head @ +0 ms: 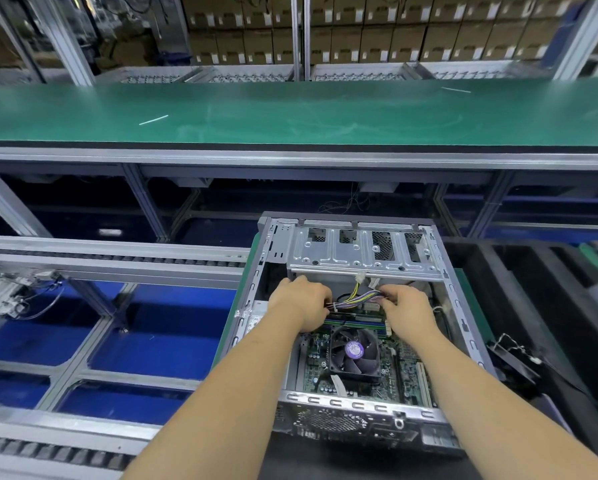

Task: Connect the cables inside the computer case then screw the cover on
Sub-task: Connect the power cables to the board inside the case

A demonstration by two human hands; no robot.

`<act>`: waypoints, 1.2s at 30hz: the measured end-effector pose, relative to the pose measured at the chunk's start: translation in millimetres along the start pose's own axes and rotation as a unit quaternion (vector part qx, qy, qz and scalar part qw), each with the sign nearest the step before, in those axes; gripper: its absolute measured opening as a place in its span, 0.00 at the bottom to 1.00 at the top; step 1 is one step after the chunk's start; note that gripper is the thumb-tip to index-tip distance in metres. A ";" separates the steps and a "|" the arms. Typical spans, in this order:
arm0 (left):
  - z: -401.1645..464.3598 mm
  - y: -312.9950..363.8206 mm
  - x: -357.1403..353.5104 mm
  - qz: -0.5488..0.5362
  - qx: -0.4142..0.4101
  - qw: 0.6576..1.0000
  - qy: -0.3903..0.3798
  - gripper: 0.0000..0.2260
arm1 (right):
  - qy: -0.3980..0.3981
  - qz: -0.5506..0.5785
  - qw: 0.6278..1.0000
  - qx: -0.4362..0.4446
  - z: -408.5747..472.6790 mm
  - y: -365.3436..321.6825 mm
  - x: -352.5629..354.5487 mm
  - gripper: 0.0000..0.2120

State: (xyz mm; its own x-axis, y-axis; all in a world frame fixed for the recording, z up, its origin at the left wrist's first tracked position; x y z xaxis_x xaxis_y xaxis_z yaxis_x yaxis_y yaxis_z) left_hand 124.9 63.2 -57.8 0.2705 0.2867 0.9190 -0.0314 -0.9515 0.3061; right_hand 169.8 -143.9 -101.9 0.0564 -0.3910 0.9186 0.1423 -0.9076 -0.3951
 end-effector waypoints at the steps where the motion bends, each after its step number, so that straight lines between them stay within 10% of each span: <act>1: -0.2 0.1 -0.2 -0.003 0.006 1.000 0.001 0.12 | -0.001 0.003 1.000 0.000 -0.7 0.1 -0.6 0.10; 14: -1.9 0.2 2.5 -0.018 0.060 0.996 0.060 0.11 | -0.035 0.060 0.997 -0.030 -1.9 2.3 -3.2 0.12; 30: 2.7 -1.5 2.9 -0.033 0.067 0.997 0.009 0.12 | -0.080 -0.162 0.982 -0.054 27.2 1.4 -7.0 0.06; 36: 2.8 -0.1 5.1 -0.030 0.077 0.997 0.009 0.15 | -0.093 -0.153 0.984 -0.009 36.2 3.9 -13.2 0.19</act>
State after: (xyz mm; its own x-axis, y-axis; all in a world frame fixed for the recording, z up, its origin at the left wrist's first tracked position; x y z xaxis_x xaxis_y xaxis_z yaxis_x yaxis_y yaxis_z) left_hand 129.0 64.5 -53.9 0.2505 0.3443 0.9048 0.1319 -0.9380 0.3204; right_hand 205.3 -136.7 -115.4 0.1933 -0.0661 0.9789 0.1634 -0.9816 -0.0985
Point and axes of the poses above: each hand's wrist, its own z-axis towards the middle knuckle, its own x-axis out of the back of the hand, y = z × x, the point moved 3 cm from there along z, towards the middle knuckle, and after that the axes turned 14 degrees about -z, right-handed, at the moved point
